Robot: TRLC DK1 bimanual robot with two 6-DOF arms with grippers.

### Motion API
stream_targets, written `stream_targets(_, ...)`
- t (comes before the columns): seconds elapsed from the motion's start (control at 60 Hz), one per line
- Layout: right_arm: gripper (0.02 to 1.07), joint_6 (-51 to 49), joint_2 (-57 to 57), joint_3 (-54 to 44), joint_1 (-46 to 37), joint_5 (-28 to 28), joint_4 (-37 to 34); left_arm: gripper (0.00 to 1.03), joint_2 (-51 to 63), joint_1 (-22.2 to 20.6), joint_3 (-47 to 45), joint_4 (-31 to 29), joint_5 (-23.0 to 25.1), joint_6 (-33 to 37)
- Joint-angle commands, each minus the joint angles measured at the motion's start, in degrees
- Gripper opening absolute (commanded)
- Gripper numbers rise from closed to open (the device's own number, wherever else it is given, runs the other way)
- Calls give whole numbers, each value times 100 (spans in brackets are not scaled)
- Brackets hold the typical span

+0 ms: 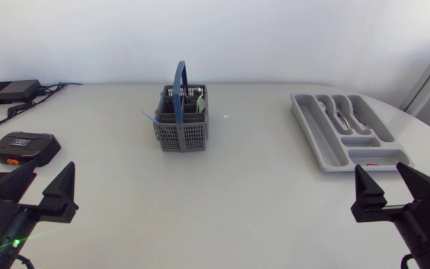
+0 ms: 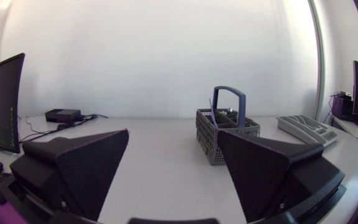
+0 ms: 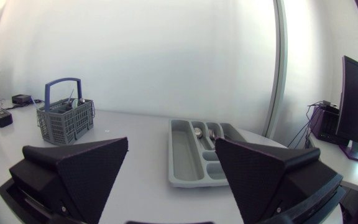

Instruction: Unload the cutlery basket into the drawer organizer.

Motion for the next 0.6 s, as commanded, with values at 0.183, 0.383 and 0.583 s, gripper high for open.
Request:
stream_targets(0.183, 103, 56, -34, -115, -30, -30, 53, 99, -50, -39, -222, -106, -73, -126)
stream_targets(0.383, 103, -67, -34, -44, 14, -39, 88, 99, -67, -39, -125, -106, -196, -126)
stream_targets(0.583, 103, -67, 124, 158, 392, 102, 335, 99, 179, -12, 367, -264, -196, -249)
